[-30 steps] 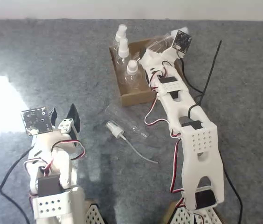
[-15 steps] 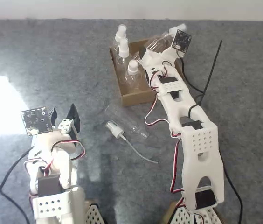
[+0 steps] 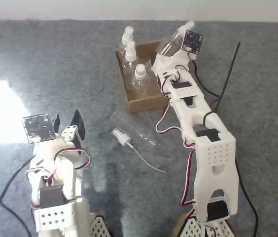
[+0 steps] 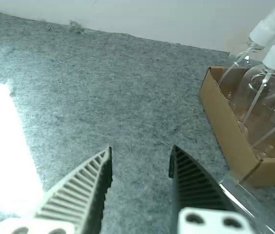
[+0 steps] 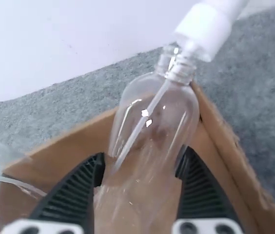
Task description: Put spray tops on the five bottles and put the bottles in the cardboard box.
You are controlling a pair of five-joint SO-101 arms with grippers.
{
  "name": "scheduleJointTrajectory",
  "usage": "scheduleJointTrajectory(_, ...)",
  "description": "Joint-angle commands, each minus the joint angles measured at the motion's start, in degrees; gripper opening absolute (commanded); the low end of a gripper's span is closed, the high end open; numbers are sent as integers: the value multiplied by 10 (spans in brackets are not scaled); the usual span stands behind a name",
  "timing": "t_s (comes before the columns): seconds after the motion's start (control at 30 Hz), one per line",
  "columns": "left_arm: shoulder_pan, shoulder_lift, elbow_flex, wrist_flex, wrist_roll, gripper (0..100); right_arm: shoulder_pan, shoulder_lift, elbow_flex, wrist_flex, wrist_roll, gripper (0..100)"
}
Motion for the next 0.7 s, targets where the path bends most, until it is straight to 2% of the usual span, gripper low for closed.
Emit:
scheduleJointTrajectory(0.0,2,-6,-9,4,-4,181,12,-60,-6,-41,40,55)
scheduleJointTrajectory(0.4,2,-6,-9,4,-4,181,14,-56,4,-101,146,55)
scheduleJointTrajectory(0.5,2,-6,-9,4,-4,181,13,-57,31,-159,189,54)
scheduleJointTrajectory(0.67,2,-6,-9,4,-4,181,8,-57,94,-294,302,50)
